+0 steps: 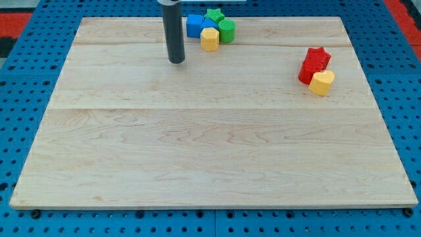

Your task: Push blue cube into blue triangle

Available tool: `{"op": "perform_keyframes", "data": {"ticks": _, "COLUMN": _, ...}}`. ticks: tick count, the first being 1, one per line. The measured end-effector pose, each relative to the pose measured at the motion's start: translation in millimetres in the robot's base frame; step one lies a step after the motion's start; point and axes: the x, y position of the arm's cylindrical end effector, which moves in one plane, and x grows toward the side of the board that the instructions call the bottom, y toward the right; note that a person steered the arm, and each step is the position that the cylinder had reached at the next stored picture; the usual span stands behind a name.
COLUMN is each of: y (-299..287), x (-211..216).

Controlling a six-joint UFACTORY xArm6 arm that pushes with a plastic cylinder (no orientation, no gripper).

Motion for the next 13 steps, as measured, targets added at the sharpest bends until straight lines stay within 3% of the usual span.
{"op": "perform_keyframes", "data": {"ticks": 3, "y": -25.5, "x": -79.1}}
{"op": "perform_keyframes", "data": {"ticks": 8, "y": -9.8, "x": -84.8}}
{"op": "perform_keyframes", "data": {"ticks": 10, "y": -8.7, "x": -116.9}}
{"op": "perform_keyframes", "data": {"ticks": 13, "y": 35.6, "x": -99.7}}
